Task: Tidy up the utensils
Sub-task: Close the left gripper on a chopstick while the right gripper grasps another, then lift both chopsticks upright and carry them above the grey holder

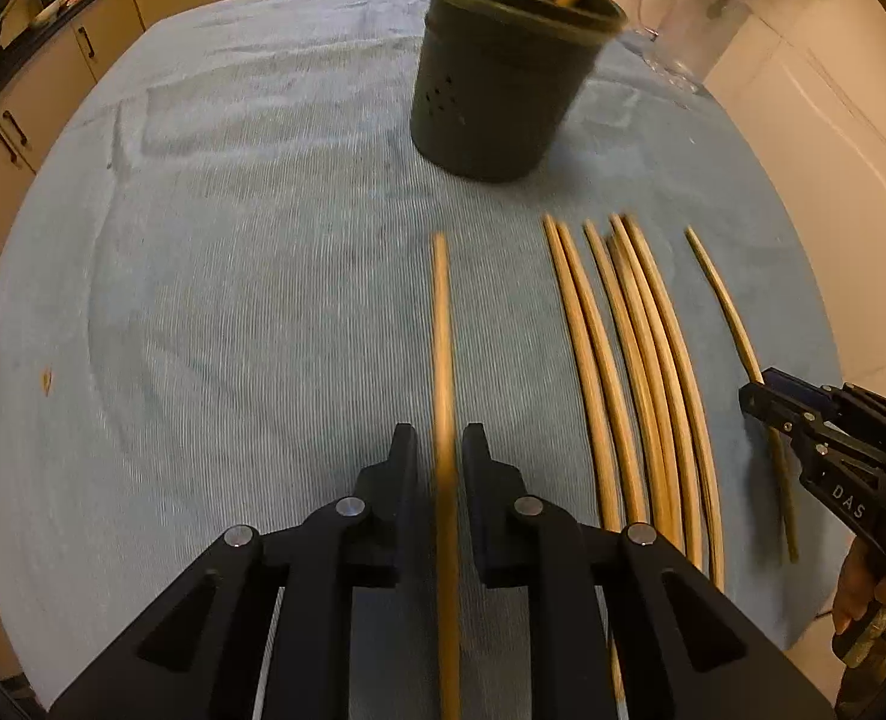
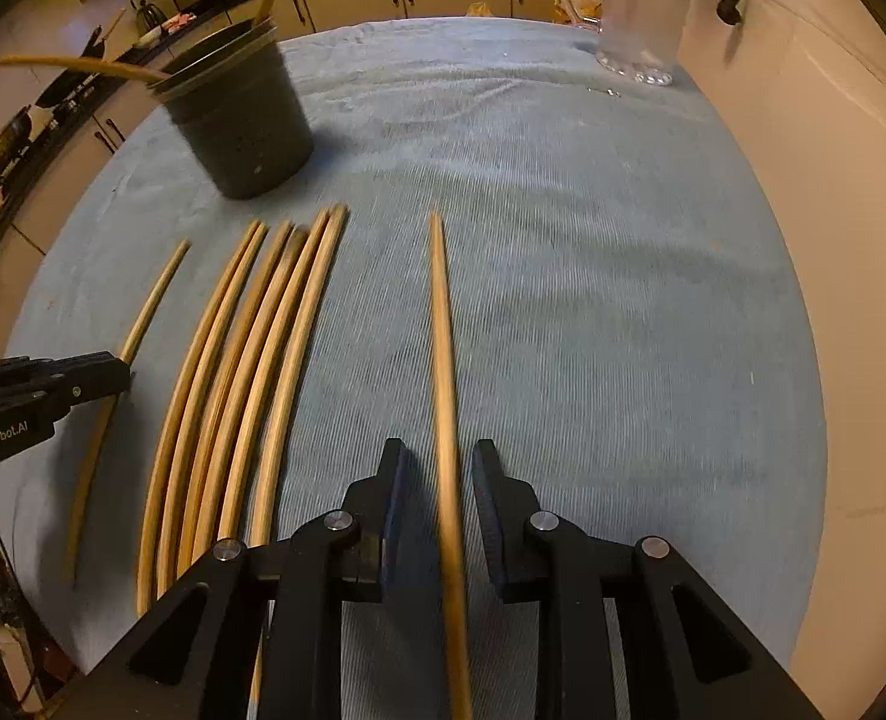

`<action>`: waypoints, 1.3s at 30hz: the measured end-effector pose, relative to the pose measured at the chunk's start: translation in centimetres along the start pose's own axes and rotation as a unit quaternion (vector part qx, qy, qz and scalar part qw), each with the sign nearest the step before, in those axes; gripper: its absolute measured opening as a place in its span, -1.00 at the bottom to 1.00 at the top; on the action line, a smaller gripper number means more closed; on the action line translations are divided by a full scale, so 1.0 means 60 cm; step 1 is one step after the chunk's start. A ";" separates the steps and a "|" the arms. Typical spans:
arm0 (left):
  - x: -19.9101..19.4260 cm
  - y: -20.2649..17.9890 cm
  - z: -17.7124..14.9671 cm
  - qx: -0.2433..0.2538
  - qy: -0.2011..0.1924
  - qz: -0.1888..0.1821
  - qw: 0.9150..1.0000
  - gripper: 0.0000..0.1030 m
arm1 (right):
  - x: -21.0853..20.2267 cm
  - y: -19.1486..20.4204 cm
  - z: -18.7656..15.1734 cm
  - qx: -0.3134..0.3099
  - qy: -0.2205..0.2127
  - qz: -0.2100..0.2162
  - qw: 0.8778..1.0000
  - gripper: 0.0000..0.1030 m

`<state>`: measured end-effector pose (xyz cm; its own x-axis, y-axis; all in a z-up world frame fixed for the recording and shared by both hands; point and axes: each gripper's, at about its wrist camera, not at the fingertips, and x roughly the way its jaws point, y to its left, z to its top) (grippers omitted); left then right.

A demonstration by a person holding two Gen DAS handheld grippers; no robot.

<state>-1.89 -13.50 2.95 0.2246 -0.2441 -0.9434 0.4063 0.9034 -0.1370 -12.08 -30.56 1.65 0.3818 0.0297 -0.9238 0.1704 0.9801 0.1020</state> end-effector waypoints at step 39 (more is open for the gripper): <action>-0.310 -0.037 -0.150 0.015 -0.319 0.008 0.948 -0.90 | -0.259 0.035 -0.018 0.005 -0.246 0.013 0.969 -0.89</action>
<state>-14.96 -7.81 18.06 0.7161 -0.4028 -0.5701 0.4216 0.9005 -0.1065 -18.63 -28.74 15.85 0.7723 -0.0451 -0.6336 0.1625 0.9783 0.1285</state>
